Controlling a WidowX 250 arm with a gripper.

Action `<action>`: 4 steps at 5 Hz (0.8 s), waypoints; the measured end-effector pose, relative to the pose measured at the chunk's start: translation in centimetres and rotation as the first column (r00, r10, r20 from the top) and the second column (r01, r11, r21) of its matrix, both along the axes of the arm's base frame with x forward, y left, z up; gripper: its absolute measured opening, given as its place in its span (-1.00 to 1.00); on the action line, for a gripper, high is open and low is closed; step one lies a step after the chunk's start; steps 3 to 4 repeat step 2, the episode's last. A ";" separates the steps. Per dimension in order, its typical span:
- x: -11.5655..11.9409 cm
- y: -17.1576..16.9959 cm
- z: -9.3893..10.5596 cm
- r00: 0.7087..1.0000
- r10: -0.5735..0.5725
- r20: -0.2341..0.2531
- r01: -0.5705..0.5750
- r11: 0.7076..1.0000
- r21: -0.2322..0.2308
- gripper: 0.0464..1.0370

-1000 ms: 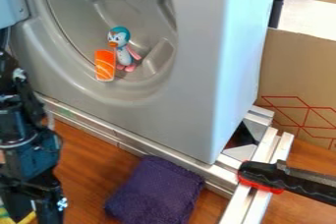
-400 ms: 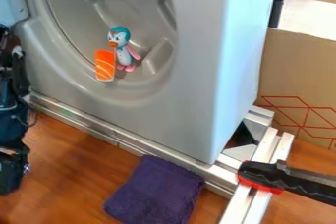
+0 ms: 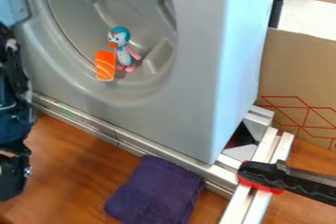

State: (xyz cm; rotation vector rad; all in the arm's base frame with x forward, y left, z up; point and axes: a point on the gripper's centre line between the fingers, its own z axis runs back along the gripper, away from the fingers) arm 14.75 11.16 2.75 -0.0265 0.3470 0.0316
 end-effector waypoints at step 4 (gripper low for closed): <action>-0.5 -2.8 2.7 0.995 -0.076 0.070 0.074 0.996 0.043 0.93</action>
